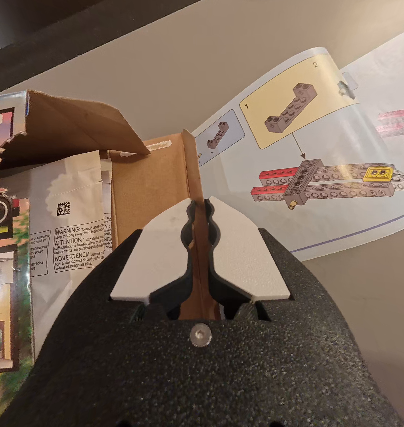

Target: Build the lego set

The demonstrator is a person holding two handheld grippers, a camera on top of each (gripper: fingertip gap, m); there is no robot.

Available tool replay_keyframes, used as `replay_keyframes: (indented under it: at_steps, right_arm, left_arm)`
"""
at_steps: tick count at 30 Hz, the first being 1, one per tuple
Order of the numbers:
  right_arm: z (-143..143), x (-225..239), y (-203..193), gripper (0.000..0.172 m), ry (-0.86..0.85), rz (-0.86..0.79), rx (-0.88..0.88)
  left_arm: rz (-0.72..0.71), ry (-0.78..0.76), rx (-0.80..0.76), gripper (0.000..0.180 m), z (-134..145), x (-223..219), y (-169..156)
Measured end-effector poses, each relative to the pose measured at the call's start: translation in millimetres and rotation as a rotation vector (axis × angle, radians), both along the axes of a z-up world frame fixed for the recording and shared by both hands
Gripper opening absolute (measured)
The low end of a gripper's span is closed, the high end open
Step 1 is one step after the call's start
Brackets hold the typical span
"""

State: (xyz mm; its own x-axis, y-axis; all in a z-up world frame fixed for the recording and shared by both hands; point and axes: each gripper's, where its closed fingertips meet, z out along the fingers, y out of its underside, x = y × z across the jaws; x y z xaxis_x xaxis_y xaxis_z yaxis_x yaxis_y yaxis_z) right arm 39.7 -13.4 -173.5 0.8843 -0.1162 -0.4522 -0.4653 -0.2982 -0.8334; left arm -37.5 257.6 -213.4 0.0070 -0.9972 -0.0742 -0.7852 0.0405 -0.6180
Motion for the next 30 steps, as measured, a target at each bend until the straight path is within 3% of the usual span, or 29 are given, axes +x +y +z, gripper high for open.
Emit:
replay_keyframes:
  at_steps: [7,12,17,20,30]
  right_arm:
    - [-1,0,0,0.022,0.003,0.002,-0.003]
    - [-1,0,0,0.022,0.007,0.005,-0.005]
    - [-2,-1,1,0.022,0.01,0.007,-0.011]
    - [-2,0,1,0.021,0.012,0.006,-0.012]
    - [-4,1,1,0.021,0.023,-0.003,-0.024]
  left_arm:
    - [-0.02,0.013,-0.014,0.021,-1,0,-5]
    - [-0.073,-0.105,-0.041,0.025,23,8,-19]
    - [-0.296,-0.329,-0.292,0.025,62,18,-77]
    - [-0.444,-0.352,-0.386,0.025,71,12,-109]
    - [-0.654,-0.254,-0.431,0.025,50,4,-175]
